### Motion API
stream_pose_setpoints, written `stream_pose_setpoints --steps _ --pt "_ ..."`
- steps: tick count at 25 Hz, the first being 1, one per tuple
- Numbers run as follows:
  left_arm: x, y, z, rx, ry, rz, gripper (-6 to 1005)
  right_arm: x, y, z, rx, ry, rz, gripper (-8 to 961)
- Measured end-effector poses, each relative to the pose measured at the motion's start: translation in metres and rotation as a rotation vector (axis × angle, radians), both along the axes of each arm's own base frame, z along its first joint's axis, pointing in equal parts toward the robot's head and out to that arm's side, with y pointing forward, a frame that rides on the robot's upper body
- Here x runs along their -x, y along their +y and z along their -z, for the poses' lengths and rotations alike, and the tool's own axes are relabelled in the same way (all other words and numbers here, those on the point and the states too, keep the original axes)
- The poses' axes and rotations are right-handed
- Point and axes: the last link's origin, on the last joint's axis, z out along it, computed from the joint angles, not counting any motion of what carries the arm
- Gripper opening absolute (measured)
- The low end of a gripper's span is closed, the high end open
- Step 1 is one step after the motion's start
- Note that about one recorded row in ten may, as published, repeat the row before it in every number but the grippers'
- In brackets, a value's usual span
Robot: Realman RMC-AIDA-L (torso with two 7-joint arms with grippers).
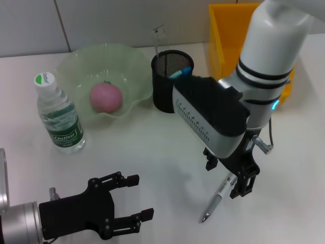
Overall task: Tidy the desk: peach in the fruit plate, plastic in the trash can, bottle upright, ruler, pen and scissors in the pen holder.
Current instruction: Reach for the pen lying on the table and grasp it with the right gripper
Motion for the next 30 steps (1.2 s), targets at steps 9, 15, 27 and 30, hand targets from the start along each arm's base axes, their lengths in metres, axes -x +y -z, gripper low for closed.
stream_pose_setpoints --steps 9,15,27,30 --pt "0.0 0.002 -0.001 -0.001 0.006 0.003 800 0.007 -0.01 0.015 0.075 -0.042 -0.128 693" --pt "-0.002 0.007 -0.003 -0.023 0.003 0.001 800 0.006 -0.013 0.018 0.103 -0.064 -0.165 674" --pt "-0.001 0.006 -0.003 -0.02 -0.006 -0.023 800 -0.002 -0.016 0.025 0.136 -0.076 -0.214 637" --pt "-0.001 0.006 -0.003 -0.015 -0.009 -0.031 800 -0.005 -0.017 0.027 0.145 -0.077 -0.22 628"
